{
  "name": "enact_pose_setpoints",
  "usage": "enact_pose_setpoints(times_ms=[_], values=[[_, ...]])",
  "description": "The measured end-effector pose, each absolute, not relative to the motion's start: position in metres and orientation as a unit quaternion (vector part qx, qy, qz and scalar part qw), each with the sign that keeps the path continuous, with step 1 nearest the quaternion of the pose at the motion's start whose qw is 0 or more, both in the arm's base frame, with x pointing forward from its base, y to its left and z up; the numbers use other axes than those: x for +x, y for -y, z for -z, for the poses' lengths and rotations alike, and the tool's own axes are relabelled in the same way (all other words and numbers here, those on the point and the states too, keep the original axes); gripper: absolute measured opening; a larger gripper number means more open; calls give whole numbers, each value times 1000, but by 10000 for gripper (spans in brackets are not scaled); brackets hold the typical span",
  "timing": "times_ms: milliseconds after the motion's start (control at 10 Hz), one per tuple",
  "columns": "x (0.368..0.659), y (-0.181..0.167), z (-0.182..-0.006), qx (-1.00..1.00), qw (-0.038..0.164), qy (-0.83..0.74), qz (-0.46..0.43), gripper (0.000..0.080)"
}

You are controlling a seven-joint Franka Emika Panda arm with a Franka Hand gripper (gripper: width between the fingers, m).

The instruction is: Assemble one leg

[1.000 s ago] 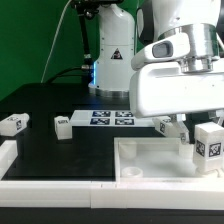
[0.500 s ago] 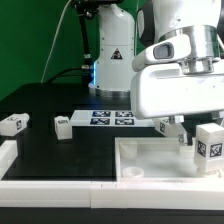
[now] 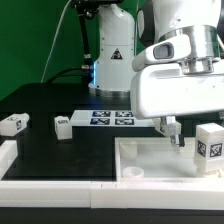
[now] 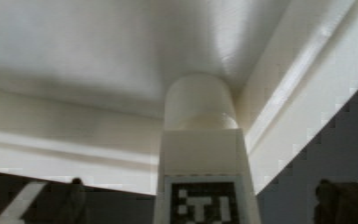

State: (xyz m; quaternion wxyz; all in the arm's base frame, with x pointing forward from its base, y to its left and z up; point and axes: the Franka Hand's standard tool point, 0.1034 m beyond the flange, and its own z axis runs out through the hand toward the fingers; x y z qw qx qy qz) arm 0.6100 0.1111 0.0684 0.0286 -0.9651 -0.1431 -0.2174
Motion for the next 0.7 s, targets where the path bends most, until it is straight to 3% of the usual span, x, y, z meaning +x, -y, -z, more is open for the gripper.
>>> enact_pose_setpoints(times_ms=[100, 300, 600, 700], values=[[610, -112, -70, -965, 29, 142, 218, 649], [606, -120, -94, -967, 33, 135, 216, 649], [601, -122, -88, -974, 35, 139, 174, 649], [593, -126, -86, -984, 38, 141, 104, 649]])
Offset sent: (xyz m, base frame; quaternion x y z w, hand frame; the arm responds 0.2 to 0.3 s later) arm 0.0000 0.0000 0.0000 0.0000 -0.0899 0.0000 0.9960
